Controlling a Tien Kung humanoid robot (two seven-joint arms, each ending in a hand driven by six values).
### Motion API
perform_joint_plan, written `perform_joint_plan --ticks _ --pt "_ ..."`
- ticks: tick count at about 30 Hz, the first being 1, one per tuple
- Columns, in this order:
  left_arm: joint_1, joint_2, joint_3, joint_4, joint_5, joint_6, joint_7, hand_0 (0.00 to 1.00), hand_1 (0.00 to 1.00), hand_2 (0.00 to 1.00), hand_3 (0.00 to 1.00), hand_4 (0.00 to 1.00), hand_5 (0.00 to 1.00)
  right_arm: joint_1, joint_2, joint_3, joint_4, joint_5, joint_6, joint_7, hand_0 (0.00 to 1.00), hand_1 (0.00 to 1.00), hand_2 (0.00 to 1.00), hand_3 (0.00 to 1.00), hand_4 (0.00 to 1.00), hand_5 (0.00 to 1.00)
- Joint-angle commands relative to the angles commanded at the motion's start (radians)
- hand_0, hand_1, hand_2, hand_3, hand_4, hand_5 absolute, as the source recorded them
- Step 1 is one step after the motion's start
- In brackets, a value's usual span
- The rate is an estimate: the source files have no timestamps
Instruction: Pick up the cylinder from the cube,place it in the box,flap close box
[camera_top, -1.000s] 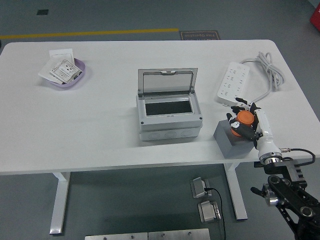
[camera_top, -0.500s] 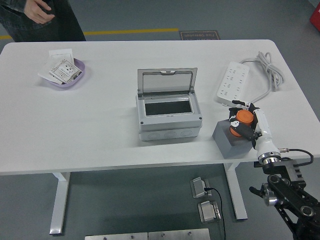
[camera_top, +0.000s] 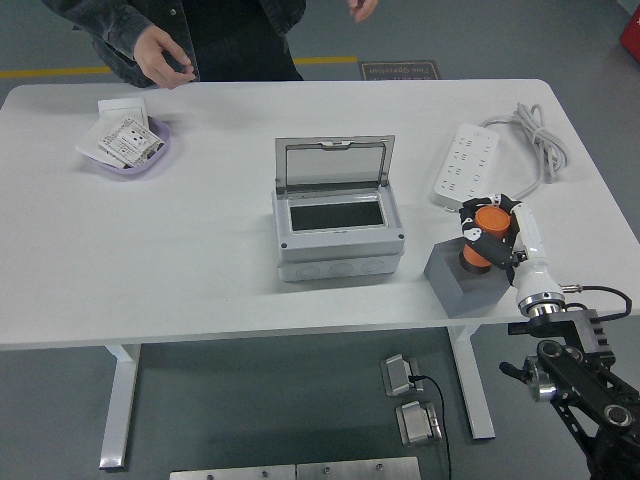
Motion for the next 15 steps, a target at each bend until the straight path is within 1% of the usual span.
perform_joint_plan --ticks 1,6,7,9,12,13,15 --pt "0.0 0.0 0.001 0.0 -0.001 0.0 0.0 0.621 0.646 0.604 0.621 0.655 0.157 0.001 -0.001 0.001 0.002 0.0 -0.002 0.0 0.521 0.476 0.45 0.338 0.026 0.002" --pt "0.001 -0.001 0.006 0.0 -0.005 0.0 0.0 0.621 0.646 0.604 0.621 0.655 0.157 0.016 -0.013 -0.01 0.028 -0.022 -0.031 -0.01 0.521 0.476 0.45 0.338 0.026 0.002" --pt "0.001 -0.001 0.007 0.001 -0.006 0.0 0.0 0.621 0.646 0.604 0.622 0.657 0.159 0.025 -0.017 -0.018 0.036 -0.034 -0.038 -0.018 0.538 0.493 0.459 0.333 0.071 0.002" --pt "0.001 -0.001 0.009 0.001 -0.007 0.001 0.0 0.621 0.646 0.604 0.622 0.657 0.159 0.045 -0.027 -0.037 0.048 -0.064 -0.05 -0.036 0.538 0.493 0.459 0.333 0.071 0.002" --pt "0.0 0.0 0.012 0.002 -0.01 0.001 -0.001 0.621 0.646 0.604 0.622 0.657 0.159 0.089 -0.041 -0.076 0.061 -0.123 -0.064 -0.084 0.538 0.493 0.459 0.333 0.071 0.002" --pt "0.0 0.001 0.014 0.002 -0.011 0.002 -0.001 0.621 0.646 0.605 0.622 0.657 0.161 0.109 -0.046 -0.094 0.064 -0.15 -0.068 -0.106 0.521 0.436 0.453 0.305 0.092 0.002" --pt "0.0 0.003 0.017 0.002 -0.014 0.003 -0.002 0.621 0.646 0.605 0.622 0.657 0.161 0.147 -0.054 -0.13 0.065 -0.201 -0.073 -0.147 0.521 0.436 0.453 0.305 0.092 0.002"
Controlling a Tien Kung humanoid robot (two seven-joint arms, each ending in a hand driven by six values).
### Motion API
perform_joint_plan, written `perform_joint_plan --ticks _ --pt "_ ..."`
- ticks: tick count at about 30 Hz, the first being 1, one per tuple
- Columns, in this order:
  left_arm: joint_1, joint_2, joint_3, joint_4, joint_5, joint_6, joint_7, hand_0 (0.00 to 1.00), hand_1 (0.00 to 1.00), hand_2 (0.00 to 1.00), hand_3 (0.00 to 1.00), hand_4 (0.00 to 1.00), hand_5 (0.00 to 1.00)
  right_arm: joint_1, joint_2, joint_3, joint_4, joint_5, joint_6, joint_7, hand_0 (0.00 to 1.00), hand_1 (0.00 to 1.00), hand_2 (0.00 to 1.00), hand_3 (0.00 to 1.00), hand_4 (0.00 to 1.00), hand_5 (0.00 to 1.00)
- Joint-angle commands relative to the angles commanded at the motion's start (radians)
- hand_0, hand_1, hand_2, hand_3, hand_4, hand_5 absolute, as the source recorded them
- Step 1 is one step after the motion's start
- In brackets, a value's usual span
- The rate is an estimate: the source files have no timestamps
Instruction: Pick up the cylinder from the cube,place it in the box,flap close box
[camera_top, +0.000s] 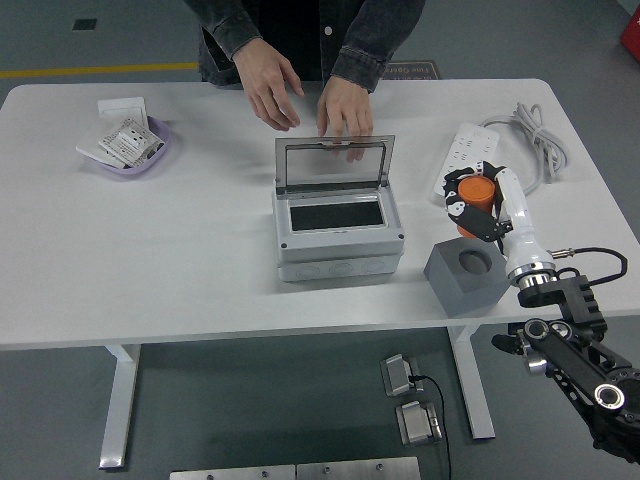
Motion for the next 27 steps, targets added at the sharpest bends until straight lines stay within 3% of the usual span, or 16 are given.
perform_joint_plan --ticks 3,4,9,10,15,16,18,21,22,27 --pt "0.0 0.002 0.007 0.001 -0.006 0.002 -0.001 0.621 0.646 0.605 0.622 0.657 0.161 0.06 -0.005 -0.058 -0.007 -0.082 -0.003 -0.062 0.521 0.436 0.453 0.305 0.092 0.002" --pt "0.0 0.003 0.009 0.001 -0.008 0.002 -0.002 0.622 0.646 0.605 0.622 0.659 0.164 0.075 -0.005 -0.072 -0.01 -0.103 -0.003 -0.077 0.201 0.191 0.395 0.259 0.002 0.002" --pt "0.002 0.006 0.023 0.002 -0.022 0.003 -0.002 0.622 0.646 0.605 0.622 0.659 0.164 0.173 0.013 -0.158 -0.039 -0.229 -0.006 -0.163 0.201 0.191 0.395 0.259 0.002 0.002" --pt "0.003 0.006 0.027 0.002 -0.025 0.003 -0.002 0.623 0.648 0.606 0.622 0.659 0.168 0.194 0.019 -0.177 -0.048 -0.254 -0.008 -0.178 0.002 0.086 0.324 0.23 0.002 0.002" --pt "0.001 0.012 0.044 0.003 -0.042 0.003 -0.002 0.623 0.648 0.606 0.622 0.659 0.168 0.296 0.056 -0.274 -0.108 -0.361 -0.014 -0.251 0.002 0.086 0.324 0.23 0.002 0.002" --pt "0.001 0.012 0.046 0.004 -0.044 0.003 -0.002 0.622 0.648 0.606 0.623 0.659 0.17 0.314 0.063 -0.29 -0.12 -0.375 -0.015 -0.262 0.002 0.034 0.231 0.223 0.002 0.002" --pt "-0.001 0.015 0.051 0.004 -0.048 0.003 -0.002 0.622 0.648 0.606 0.623 0.659 0.17 0.353 0.08 -0.327 -0.154 -0.395 -0.018 -0.283 0.002 0.034 0.231 0.223 0.002 0.002" --pt "-0.002 0.017 0.059 0.004 -0.056 0.003 -0.002 0.622 0.648 0.606 0.623 0.659 0.17 0.414 0.108 -0.382 -0.209 -0.404 -0.022 -0.3 0.002 0.034 0.231 0.223 0.002 0.002" --pt "-0.003 0.017 0.062 0.004 -0.058 0.003 -0.002 0.624 0.649 0.607 0.622 0.659 0.172 0.431 0.116 -0.399 -0.226 -0.402 -0.023 -0.302 0.002 0.014 0.173 0.187 0.002 0.002" --pt "-0.005 0.018 0.077 0.005 -0.072 0.003 -0.002 0.624 0.649 0.607 0.622 0.659 0.172 0.508 0.154 -0.489 -0.312 -0.384 -0.024 -0.304 0.002 0.014 0.173 0.187 0.002 0.002"
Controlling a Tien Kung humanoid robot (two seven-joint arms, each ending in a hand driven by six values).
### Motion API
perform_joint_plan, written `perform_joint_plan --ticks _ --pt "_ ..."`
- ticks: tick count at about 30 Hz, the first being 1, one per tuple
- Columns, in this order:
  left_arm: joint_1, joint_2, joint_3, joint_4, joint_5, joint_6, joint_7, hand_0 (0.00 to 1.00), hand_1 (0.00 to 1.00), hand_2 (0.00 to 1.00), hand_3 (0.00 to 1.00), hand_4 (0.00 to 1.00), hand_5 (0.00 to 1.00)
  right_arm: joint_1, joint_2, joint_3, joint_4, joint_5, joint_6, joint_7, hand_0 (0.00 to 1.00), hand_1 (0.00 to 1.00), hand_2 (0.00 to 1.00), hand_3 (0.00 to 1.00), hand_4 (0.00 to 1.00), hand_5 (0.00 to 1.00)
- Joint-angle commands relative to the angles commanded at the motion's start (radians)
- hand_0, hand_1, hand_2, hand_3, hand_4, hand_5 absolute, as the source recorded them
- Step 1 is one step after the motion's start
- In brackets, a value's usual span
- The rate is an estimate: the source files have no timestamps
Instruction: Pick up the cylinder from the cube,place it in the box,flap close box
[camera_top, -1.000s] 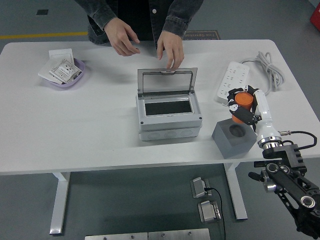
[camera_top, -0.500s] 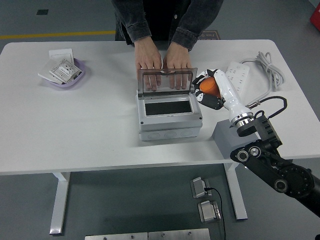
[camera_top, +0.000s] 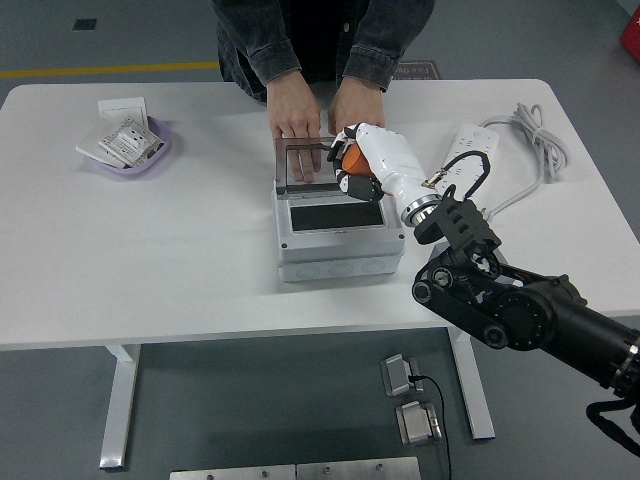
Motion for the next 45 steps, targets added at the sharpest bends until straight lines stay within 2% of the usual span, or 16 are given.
perform_joint_plan --ticks 1,9,16,23,26,31,35,36,42,43,45 --pt "0.0 0.0 0.002 0.0 -0.002 0.0 0.0 0.623 0.649 0.607 0.621 0.659 0.176 0.012 0.006 -0.017 -0.012 0.006 0.0 0.002 0.002 0.014 0.19 0.21 0.002 0.002" --pt "-0.004 -0.001 0.011 0.0 -0.01 -0.001 0.001 0.624 0.65 0.608 0.621 0.658 0.177 0.065 0.038 -0.116 -0.063 0.048 -0.01 0.025 0.002 0.015 0.192 0.21 0.002 0.002" --pt "-0.009 -0.001 0.013 -0.001 -0.009 -0.001 0.001 0.624 0.651 0.606 0.62 0.657 0.178 0.089 0.049 -0.216 -0.096 0.088 -0.007 0.055 0.002 0.015 0.193 0.215 0.002 0.002" --pt "-0.013 -0.002 0.016 -0.002 -0.007 -0.002 0.001 0.624 0.651 0.607 0.62 0.656 0.179 0.111 0.046 -0.269 -0.135 0.123 0.002 0.098 0.002 0.02 0.195 0.214 0.002 0.002" --pt "-0.014 -0.002 0.017 -0.003 -0.006 -0.002 0.001 0.624 0.65 0.605 0.621 0.653 0.18 0.122 0.044 -0.275 -0.147 0.133 0.018 0.114 0.002 0.028 0.177 0.189 0.002 0.002" --pt "-0.016 -0.002 0.016 -0.003 -0.003 -0.002 0.002 0.625 0.65 0.604 0.62 0.651 0.178 0.128 0.043 -0.256 -0.163 0.13 0.085 0.135 0.002 0.029 0.182 0.193 0.002 0.002" --pt "-0.018 -0.002 0.014 -0.004 -0.001 -0.002 0.002 0.625 0.65 0.604 0.62 0.651 0.178 0.126 0.041 -0.244 -0.168 0.129 0.114 0.145 0.002 0.029 0.182 0.193 0.002 0.002" --pt "-0.018 -0.002 0.015 -0.004 -0.001 -0.002 0.002 0.625 0.65 0.604 0.62 0.65 0.177 0.125 0.041 -0.241 -0.169 0.129 0.12 0.147 0.152 0.203 0.424 0.504 0.43 0.137" --pt "-0.019 -0.003 0.015 -0.004 0.0 -0.002 0.003 0.625 0.65 0.604 0.62 0.65 0.177 0.12 0.041 -0.224 -0.17 0.133 0.128 0.16 0.152 0.203 0.424 0.504 0.43 0.137" --pt "-0.019 -0.003 0.015 -0.004 0.001 -0.002 0.003 0.624 0.65 0.603 0.619 0.649 0.178 0.119 0.042 -0.223 -0.17 0.134 0.128 0.162 0.503 0.421 0.556 0.648 0.765 0.404" --pt "-0.02 -0.003 0.014 -0.004 0.003 -0.002 0.002 0.624 0.65 0.603 0.619 0.649 0.178 0.118 0.042 -0.221 -0.169 0.137 0.126 0.166 0.503 0.421 0.556 0.648 0.765 0.404"
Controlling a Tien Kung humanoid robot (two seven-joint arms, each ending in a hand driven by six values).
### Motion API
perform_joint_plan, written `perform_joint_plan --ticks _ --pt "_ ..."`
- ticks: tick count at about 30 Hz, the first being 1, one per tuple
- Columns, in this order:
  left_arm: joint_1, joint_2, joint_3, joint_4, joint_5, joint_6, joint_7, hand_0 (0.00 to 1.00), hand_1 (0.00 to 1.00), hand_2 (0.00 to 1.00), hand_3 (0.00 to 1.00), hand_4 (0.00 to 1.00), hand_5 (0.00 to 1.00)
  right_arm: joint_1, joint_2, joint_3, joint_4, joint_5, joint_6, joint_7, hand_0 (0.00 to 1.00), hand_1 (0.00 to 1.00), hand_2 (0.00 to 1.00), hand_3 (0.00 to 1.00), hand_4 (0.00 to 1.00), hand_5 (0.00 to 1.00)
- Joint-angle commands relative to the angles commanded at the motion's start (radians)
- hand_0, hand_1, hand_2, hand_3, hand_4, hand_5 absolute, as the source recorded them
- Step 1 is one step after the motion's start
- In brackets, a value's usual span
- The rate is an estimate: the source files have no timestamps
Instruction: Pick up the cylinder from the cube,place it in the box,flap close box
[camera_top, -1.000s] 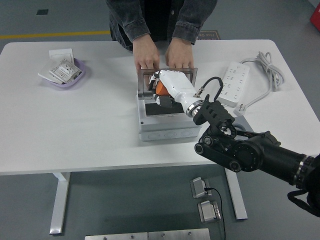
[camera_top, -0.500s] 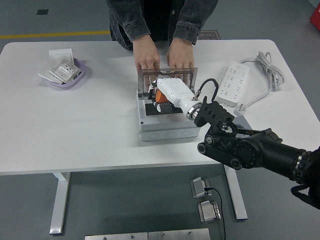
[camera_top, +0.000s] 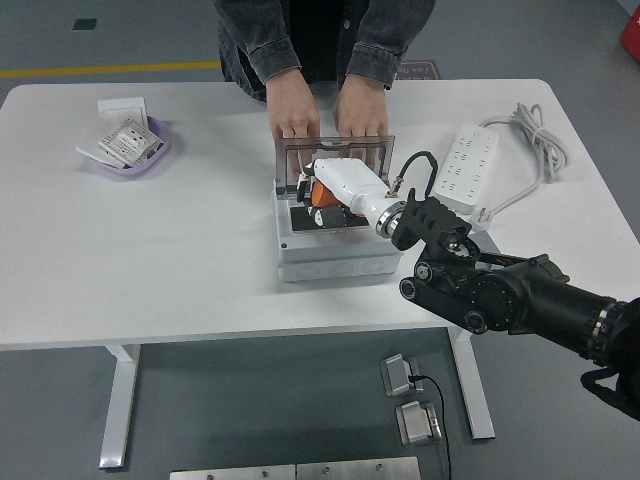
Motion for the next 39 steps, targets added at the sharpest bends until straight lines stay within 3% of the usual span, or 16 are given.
perform_joint_plan --ticks 2,3,18,23,31,36,39 --pt "0.0 0.0 0.001 0.0 0.0 0.0 0.0 0.624 0.65 0.603 0.619 0.649 0.178 -0.002 0.0 0.0 0.0 0.004 -0.002 0.004 0.503 0.421 0.556 0.648 0.765 0.404" --pt "0.0 -0.001 0.001 0.0 0.001 0.0 0.0 0.624 0.65 0.604 0.619 0.648 0.178 -0.003 0.0 0.0 -0.001 0.006 -0.003 0.005 0.681 0.569 0.582 0.681 0.936 0.587" --pt "0.003 -0.004 0.002 0.0 0.003 0.0 0.002 0.622 0.65 0.603 0.619 0.646 0.175 -0.022 -0.013 0.028 0.021 -0.002 -0.006 0.018 0.728 0.583 0.577 0.678 0.97 0.628" --pt "0.006 -0.007 0.003 0.001 -0.001 0.0 0.002 0.623 0.649 0.603 0.618 0.645 0.175 -0.056 -0.064 0.096 0.119 0.011 0.024 -0.013 0.732 0.578 0.573 0.677 0.971 0.626" --pt "0.011 -0.009 0.011 0.003 -0.013 -0.001 0.002 0.622 0.649 0.603 0.618 0.645 0.175 -0.117 -0.194 0.256 0.323 0.047 0.126 -0.093 0.735 0.576 0.571 0.674 0.97 0.621" --pt "0.008 -0.009 0.022 0.003 -0.021 -0.001 0.002 0.622 0.649 0.603 0.618 0.644 0.174 -0.084 -0.224 0.313 0.421 0.055 0.15 -0.106 0.723 0.553 0.565 0.671 0.965 0.621" --pt "0.005 -0.008 0.027 0.002 -0.025 -0.001 0.001 0.622 0.649 0.603 0.618 0.644 0.174 -0.044 -0.22 0.316 0.406 0.063 0.154 -0.103 0.723 0.553 0.565 0.671 0.965 0.621"
